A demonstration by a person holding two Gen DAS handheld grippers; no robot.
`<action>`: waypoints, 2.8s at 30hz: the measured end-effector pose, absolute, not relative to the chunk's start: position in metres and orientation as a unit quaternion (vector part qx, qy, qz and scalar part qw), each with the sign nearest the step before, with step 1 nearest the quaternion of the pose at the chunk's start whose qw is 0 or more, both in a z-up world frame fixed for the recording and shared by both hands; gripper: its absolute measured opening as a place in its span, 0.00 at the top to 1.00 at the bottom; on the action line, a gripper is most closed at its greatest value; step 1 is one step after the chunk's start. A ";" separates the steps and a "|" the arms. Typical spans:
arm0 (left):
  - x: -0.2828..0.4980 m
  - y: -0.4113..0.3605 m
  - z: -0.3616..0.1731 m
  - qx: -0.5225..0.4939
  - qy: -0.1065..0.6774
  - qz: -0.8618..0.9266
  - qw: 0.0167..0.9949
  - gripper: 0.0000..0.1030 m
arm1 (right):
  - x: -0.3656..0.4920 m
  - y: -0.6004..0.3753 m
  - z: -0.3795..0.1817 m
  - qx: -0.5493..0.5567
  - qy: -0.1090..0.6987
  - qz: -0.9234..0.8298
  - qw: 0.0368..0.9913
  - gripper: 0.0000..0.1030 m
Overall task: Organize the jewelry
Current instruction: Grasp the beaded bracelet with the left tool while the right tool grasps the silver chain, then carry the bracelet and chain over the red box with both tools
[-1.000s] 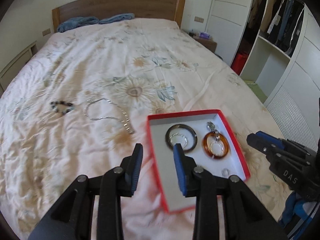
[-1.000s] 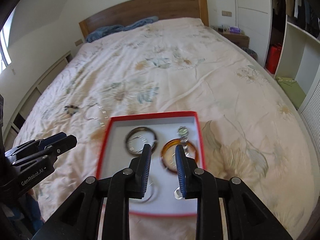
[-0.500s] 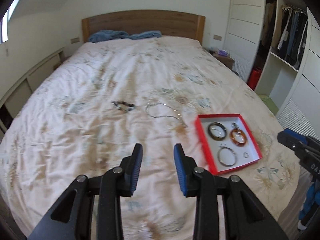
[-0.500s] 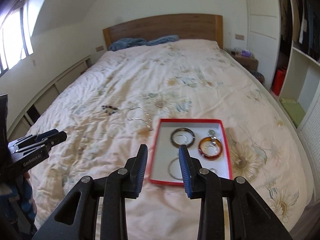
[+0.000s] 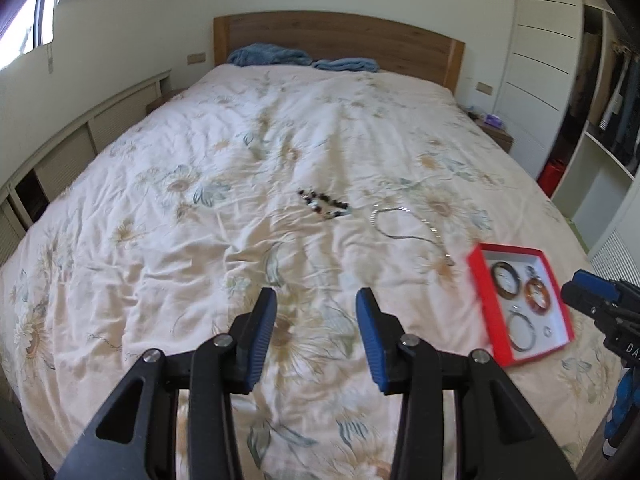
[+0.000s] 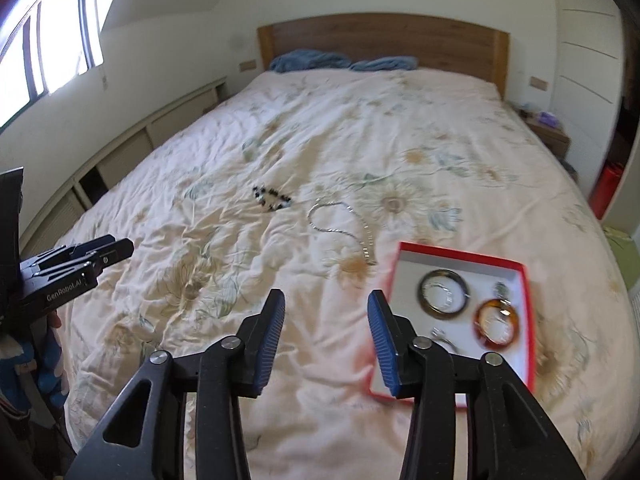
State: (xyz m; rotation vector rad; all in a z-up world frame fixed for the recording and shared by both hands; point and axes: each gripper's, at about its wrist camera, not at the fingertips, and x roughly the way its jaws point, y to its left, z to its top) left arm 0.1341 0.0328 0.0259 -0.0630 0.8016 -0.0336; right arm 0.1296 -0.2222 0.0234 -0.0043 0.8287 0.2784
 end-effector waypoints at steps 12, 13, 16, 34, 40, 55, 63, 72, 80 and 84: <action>0.271 0.049 -0.034 -0.075 0.426 -0.034 0.901 0.60 | 0.268 -0.199 -0.041 -0.036 0.450 0.181 0.874 0.32; 0.281 0.048 -0.039 -0.074 0.428 -0.037 0.900 0.59 | 0.279 -0.197 -0.047 -0.039 0.454 0.184 0.871 0.27; 0.319 0.041 -0.058 -0.073 0.438 -0.043 0.895 0.58 | 0.307 -0.192 -0.064 -0.044 0.466 0.193 0.862 0.21; 0.431 0.023 -0.136 -0.055 0.479 -0.038 0.875 0.58 | 0.394 -0.168 -0.138 -0.102 0.541 0.182 0.815 0.07; 0.423 0.025 -0.140 -0.047 0.469 -0.037 0.881 0.79 | 0.395 -0.179 -0.141 -0.083 0.546 0.151 0.820 0.53; 0.365 0.035 -0.102 -0.057 0.448 -0.052 0.891 0.84 | 0.340 -0.190 -0.103 -0.020 0.513 0.173 0.841 0.96; 0.313 0.043 -0.057 -0.053 0.427 -0.049 0.901 0.84 | 0.290 -0.177 -0.063 0.019 0.484 0.200 0.852 0.96; 0.239 0.041 0.004 -0.048 0.390 -0.055 0.918 0.84 | 0.215 -0.181 0.003 0.037 0.434 0.209 0.876 0.96; 0.180 0.010 0.059 -0.034 0.353 -0.077 0.932 0.84 | 0.153 -0.214 0.054 0.044 0.381 0.194 0.903 0.96; 0.156 -0.020 0.082 -0.032 0.337 -0.097 0.936 0.84 | 0.127 -0.245 0.076 0.047 0.358 0.178 0.915 0.96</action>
